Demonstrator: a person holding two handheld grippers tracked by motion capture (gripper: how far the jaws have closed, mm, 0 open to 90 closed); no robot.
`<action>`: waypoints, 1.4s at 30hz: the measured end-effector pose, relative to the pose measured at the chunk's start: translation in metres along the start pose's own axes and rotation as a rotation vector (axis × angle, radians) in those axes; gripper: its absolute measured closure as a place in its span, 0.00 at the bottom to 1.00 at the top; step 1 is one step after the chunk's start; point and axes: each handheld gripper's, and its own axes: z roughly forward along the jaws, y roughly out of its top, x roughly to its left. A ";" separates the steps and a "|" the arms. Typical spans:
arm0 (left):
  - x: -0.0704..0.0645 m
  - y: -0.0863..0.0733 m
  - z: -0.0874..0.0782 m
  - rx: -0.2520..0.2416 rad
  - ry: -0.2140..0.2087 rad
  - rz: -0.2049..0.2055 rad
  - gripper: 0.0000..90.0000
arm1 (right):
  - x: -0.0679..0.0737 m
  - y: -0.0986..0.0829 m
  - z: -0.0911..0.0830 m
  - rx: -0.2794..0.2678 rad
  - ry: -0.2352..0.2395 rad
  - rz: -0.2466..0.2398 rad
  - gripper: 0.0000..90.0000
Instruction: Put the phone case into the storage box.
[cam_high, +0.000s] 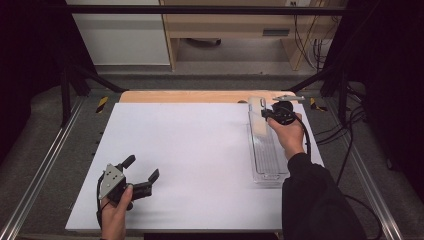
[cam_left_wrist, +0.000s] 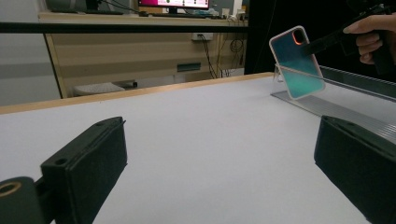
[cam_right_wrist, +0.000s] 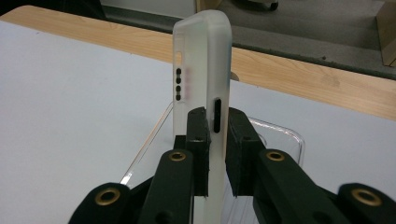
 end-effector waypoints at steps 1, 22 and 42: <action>0.000 0.000 0.000 0.000 0.000 0.001 0.02 | 0.000 0.000 0.000 0.000 0.001 0.000 0.90; 0.000 0.000 0.000 -0.002 0.000 0.000 0.02 | 0.002 0.001 0.007 0.006 -0.035 0.037 0.43; 0.000 0.001 -0.001 -0.005 0.000 -0.001 0.02 | 0.005 0.007 0.004 -0.030 -0.064 0.054 0.15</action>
